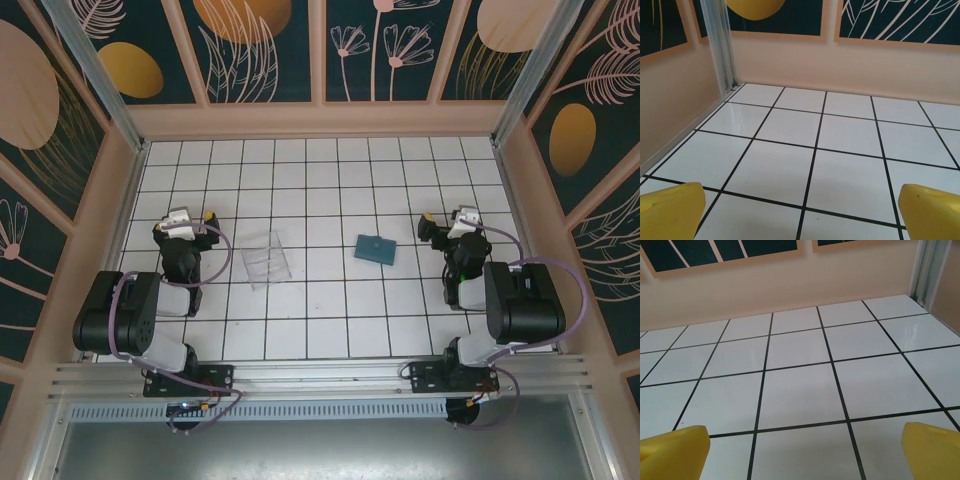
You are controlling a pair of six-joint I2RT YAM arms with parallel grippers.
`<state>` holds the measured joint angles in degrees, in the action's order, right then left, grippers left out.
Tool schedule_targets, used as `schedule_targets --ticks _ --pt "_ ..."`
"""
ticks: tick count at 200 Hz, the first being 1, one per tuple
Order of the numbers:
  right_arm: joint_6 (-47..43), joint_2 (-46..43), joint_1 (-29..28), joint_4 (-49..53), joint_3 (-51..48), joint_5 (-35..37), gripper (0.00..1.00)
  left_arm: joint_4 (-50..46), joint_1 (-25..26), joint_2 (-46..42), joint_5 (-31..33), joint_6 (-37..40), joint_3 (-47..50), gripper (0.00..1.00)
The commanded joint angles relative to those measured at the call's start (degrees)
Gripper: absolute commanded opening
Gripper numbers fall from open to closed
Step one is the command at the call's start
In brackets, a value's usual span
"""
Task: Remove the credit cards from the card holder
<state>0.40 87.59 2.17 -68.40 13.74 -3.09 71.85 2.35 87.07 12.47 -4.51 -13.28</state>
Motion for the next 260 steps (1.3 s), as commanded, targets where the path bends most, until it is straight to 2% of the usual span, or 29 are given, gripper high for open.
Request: schedule_targets --ticks 1,155,166,179,217,244,260 --pt "0.21 0.47 0.37 -2.09 0.15 -0.33 0.99 2.34 -0.37 -0.06 -0.34 0.47 0.36 0.99" --pt "0.14 0.44 0.22 -2.16 0.26 0.07 0.99 2.97 -0.27 -0.29 0.36 0.59 0.80 0.99" --pt "0.30 -1.06 -0.39 1.65 1.61 2.40 0.99 1.35 -0.15 -1.58 2.14 0.08 0.47 0.99" --pt "0.09 -3.66 -0.91 9.34 4.90 3.67 0.99 -4.26 -0.15 -5.04 4.30 -0.70 -0.74 0.99" --pt "0.99 -9.38 -2.67 27.18 12.68 7.13 0.99 -32.34 0.27 -14.45 9.32 -9.40 -10.56 0.99" --pt "5.28 -12.87 -4.76 44.41 20.98 6.78 0.99 -50.22 1.98 -19.50 5.94 -17.41 -17.11 0.98" --pt "9.81 -12.82 -5.75 54.31 26.66 3.05 0.96 -64.03 2.77 -20.12 2.59 -22.91 -22.21 0.97"
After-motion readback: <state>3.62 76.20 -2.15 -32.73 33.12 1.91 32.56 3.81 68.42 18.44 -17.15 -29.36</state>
